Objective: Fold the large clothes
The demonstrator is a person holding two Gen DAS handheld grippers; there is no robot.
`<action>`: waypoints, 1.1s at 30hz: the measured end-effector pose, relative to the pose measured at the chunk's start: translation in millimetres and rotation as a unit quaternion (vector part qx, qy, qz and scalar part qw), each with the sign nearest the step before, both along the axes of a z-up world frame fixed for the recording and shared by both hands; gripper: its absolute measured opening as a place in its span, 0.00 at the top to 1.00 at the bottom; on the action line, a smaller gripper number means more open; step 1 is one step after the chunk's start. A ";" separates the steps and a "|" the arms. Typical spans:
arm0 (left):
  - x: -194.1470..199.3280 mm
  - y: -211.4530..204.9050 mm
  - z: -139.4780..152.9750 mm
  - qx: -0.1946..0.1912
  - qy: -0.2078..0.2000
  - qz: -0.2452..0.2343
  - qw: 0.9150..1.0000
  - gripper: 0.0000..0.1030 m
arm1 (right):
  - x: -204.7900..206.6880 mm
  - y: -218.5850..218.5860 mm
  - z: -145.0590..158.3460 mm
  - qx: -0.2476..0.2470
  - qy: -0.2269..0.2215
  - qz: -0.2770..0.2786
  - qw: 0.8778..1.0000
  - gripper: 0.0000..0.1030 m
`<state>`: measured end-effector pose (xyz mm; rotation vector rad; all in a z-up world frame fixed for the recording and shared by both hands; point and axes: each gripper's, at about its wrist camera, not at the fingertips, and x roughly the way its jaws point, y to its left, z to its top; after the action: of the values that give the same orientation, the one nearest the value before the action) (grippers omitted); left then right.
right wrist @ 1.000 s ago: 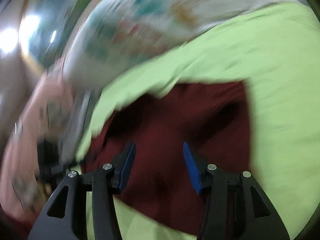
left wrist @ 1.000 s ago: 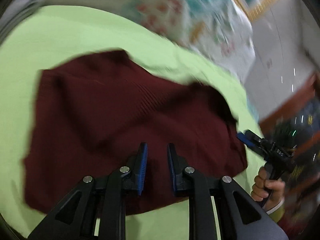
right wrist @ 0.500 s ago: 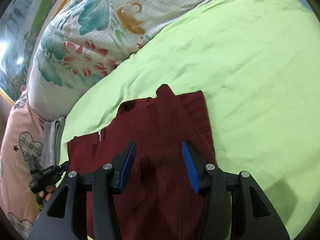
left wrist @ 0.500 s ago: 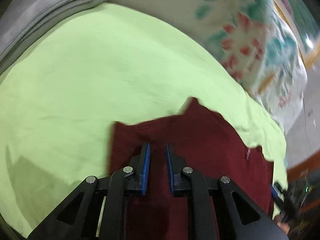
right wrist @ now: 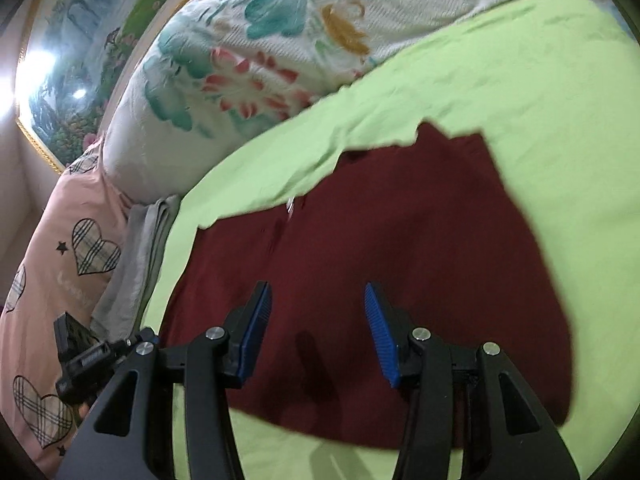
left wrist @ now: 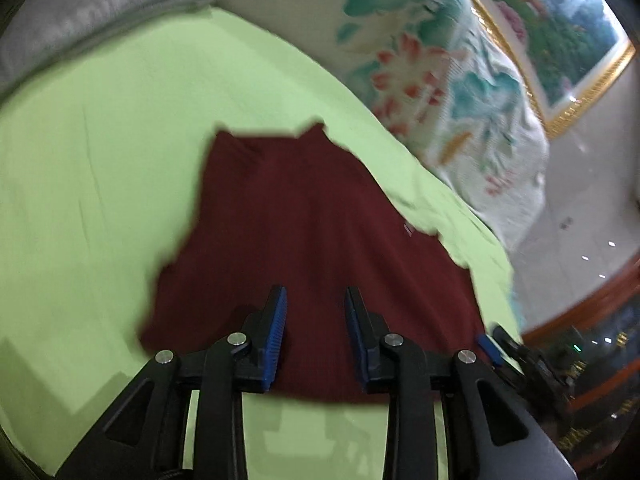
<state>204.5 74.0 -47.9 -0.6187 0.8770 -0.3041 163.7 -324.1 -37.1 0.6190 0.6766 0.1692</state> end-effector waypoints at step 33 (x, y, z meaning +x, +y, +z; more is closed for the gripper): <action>31.9 4.5 -45.7 -0.031 0.040 0.097 0.994 0.85 | 70.0 106.3 -40.5 -0.123 0.033 0.022 0.992 0.78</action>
<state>236.4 78.5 -93.6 -0.7718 0.8803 -0.1323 233.7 -217.8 -77.5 0.3749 0.7614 0.1037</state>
